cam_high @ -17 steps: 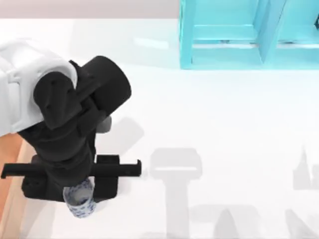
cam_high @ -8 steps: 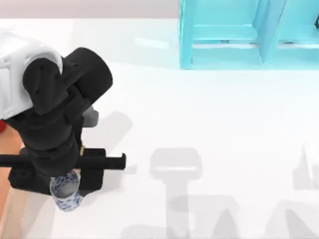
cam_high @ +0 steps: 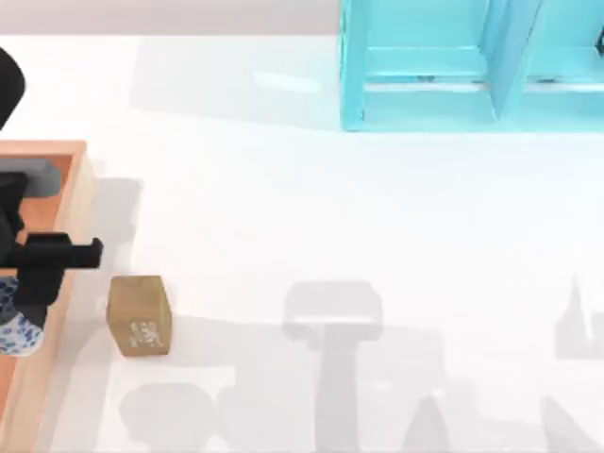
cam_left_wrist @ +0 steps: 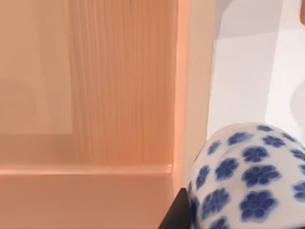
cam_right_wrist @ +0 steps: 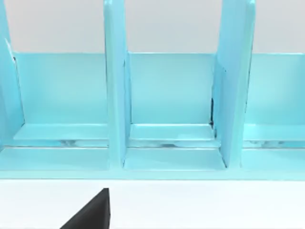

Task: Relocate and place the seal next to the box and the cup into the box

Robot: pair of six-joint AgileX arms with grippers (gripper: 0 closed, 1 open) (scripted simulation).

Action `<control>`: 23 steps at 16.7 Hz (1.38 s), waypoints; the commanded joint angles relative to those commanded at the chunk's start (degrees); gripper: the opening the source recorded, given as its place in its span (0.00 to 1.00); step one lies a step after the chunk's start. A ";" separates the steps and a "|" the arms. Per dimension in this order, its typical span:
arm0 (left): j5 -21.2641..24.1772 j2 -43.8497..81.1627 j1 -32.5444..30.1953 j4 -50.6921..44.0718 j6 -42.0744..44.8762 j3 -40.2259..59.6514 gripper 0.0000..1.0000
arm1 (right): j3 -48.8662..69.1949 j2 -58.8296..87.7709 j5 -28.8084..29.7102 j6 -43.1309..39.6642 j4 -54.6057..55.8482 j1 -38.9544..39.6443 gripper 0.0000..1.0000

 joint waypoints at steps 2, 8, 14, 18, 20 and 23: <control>0.42 -0.37 7.94 0.61 8.09 0.09 0.00 | 0.00 0.00 0.00 0.00 0.00 0.00 1.00; -0.53 -0.90 27.42 3.09 27.88 -2.05 0.00 | 0.00 0.00 0.00 0.00 0.00 0.00 1.00; -1.43 -1.59 31.55 3.77 32.03 -2.81 0.00 | 0.00 0.00 0.00 0.00 0.00 0.00 1.00; -1.48 -1.36 31.30 4.28 32.04 -3.14 0.00 | 0.00 0.00 0.00 0.00 0.00 0.00 1.00; -1.43 -0.98 31.39 6.20 32.09 -4.63 0.00 | 0.00 0.00 0.00 0.00 0.00 0.00 1.00; -1.48 -0.38 31.51 8.88 32.16 -6.65 0.00 | 0.00 0.00 0.00 0.00 0.00 0.00 1.00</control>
